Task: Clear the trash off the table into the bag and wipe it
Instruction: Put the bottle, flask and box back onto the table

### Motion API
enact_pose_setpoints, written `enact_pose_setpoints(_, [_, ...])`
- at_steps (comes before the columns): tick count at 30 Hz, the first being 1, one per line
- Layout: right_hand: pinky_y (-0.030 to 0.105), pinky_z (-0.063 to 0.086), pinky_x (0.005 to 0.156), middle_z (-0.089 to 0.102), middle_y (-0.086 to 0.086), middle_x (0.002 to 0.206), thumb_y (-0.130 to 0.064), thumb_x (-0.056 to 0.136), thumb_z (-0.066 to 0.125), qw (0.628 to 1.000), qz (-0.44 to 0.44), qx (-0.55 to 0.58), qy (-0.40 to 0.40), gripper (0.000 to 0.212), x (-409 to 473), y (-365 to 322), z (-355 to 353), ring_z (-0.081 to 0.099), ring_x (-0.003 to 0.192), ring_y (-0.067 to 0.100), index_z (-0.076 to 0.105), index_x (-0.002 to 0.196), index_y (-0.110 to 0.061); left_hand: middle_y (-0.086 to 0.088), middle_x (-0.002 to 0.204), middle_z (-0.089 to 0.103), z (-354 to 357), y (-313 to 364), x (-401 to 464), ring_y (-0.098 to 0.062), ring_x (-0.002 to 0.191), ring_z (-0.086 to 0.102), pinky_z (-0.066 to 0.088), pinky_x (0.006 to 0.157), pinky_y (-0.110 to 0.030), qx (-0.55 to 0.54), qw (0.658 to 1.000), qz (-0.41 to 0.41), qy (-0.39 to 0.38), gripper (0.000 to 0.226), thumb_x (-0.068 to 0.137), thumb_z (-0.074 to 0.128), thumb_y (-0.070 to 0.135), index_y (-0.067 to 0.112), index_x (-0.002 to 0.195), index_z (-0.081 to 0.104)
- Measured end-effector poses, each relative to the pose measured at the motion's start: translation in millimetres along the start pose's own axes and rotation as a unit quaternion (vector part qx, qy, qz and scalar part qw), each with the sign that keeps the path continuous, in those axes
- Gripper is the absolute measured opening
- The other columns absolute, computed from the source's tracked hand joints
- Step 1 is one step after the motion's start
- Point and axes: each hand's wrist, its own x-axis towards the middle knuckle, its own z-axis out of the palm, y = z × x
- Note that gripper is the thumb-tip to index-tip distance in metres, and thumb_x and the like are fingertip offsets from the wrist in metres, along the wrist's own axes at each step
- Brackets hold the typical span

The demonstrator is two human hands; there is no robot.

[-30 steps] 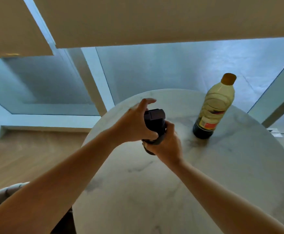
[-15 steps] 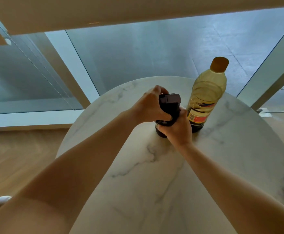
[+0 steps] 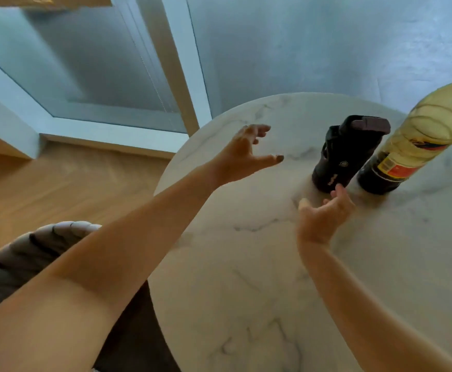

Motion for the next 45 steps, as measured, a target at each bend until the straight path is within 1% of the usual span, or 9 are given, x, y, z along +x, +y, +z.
enact_pose_setpoints(5, [0.049,0.046,0.089,0.041,0.003,0.11,0.008,0.071,0.054,0.981,-0.094,0.041,-0.162,0.051,-111,-25,39,0.046,0.104,0.029,0.048,0.12,-0.005,0.003,0.12,0.052,-58,-87,-100,-0.012,0.109,0.051,0.047,0.093,-0.031,-0.042,0.988,-0.114,0.096,0.042,0.084,0.066,0.031,0.017,0.121,0.052])
enact_pose_setpoints(10, [0.04,0.049,0.091,0.044,-0.001,0.114,0.002,0.083,0.057,0.92,-0.12,0.02,-0.372,0.038,-205,-41,84,0.047,0.108,0.018,0.053,0.116,-0.016,0.002,0.114,0.06,-99,-142,-217,-0.011,0.105,0.056,0.048,0.09,-0.025,-0.08,0.962,-0.207,0.159,0.029,0.088,0.06,0.024,0.016,0.115,0.057])
enact_pose_setpoints(15, [0.038,0.048,0.09,0.047,-0.003,0.107,0.0,0.084,0.054,0.861,-0.16,0.009,-0.484,0.027,-288,-47,114,0.047,0.102,0.014,0.059,0.106,-0.015,0.003,0.108,0.061,-120,-201,-324,-0.005,0.102,0.056,0.046,0.085,-0.012,-0.113,0.91,-0.301,0.263,0.022,0.093,0.053,0.023,0.019,0.113,0.06])
enact_pose_setpoints(21, [0.034,0.043,0.099,0.049,0.0,0.113,-0.01,0.089,0.054,0.78,-0.177,-0.09,-0.593,0.029,-363,-18,164,0.047,0.11,0.017,0.055,0.118,-0.014,0.005,0.11,0.055,-95,-294,-416,-0.008,0.105,0.052,0.04,0.079,-0.013,-0.163,0.809,-0.458,0.331,0.031,0.095,0.048,0.028,0.015,0.122,0.054])
enact_pose_setpoints(26, [0.028,0.036,0.098,0.039,0.005,0.14,-0.023,0.092,0.052,0.717,-0.101,-0.242,-0.646,0.051,-397,31,225,0.041,0.124,0.02,0.034,0.14,-0.016,-0.006,0.137,0.043,-45,-388,-459,-0.025,0.117,0.049,0.041,0.096,-0.033,-0.242,0.706,-0.591,0.307,0.062,0.087,0.044,0.056,0.015,0.134,0.042])
enact_pose_setpoints(32, [0.037,0.034,0.106,0.031,0.004,0.147,-0.028,0.09,0.056,0.667,-0.034,-0.305,-0.679,0.065,-432,96,270,0.034,0.132,0.026,0.021,0.145,-0.019,-0.009,0.133,0.047,-20,-448,-464,-0.029,0.119,0.046,0.038,0.099,-0.04,-0.371,0.579,-0.651,0.321,0.058,0.093,0.04,0.046,0.014,0.14,0.03])
enact_pose_setpoints(34, [0.037,0.038,0.099,0.04,0.003,0.14,-0.03,0.089,0.057,0.662,-0.011,-0.306,-0.684,0.059,-440,110,272,0.042,0.125,0.025,0.029,0.141,-0.021,-0.005,0.133,0.051,-20,-454,-466,-0.026,0.118,0.049,0.038,0.098,-0.039,-0.404,0.582,-0.631,0.316,0.059,0.09,0.04,0.052,0.02,0.139,0.034])
enact_pose_setpoints(38, [0.032,0.042,0.084,0.048,0.005,0.128,-0.032,0.089,0.054,0.716,0.021,-0.277,-0.64,0.044,-441,112,264,0.051,0.108,0.025,0.043,0.13,-0.019,-0.001,0.13,0.054,-29,-446,-470,-0.025,0.115,0.052,0.04,0.101,-0.048,-0.418,0.605,-0.595,0.325,0.074,0.076,0.04,0.066,0.026,0.138,0.037])
enact_pose_setpoints(45, [0.023,0.042,0.078,0.048,0.0,0.123,-0.025,0.089,0.056,0.793,0.019,-0.167,-0.585,0.042,-432,41,202,0.05,0.101,0.013,0.043,0.128,-0.02,-0.001,0.102,0.06,-60,-358,-467,-0.015,0.093,0.058,0.05,0.087,-0.037,-0.273,0.669,-0.491,0.485,0.037,0.089,0.039,0.053,0.021,0.101,0.054])
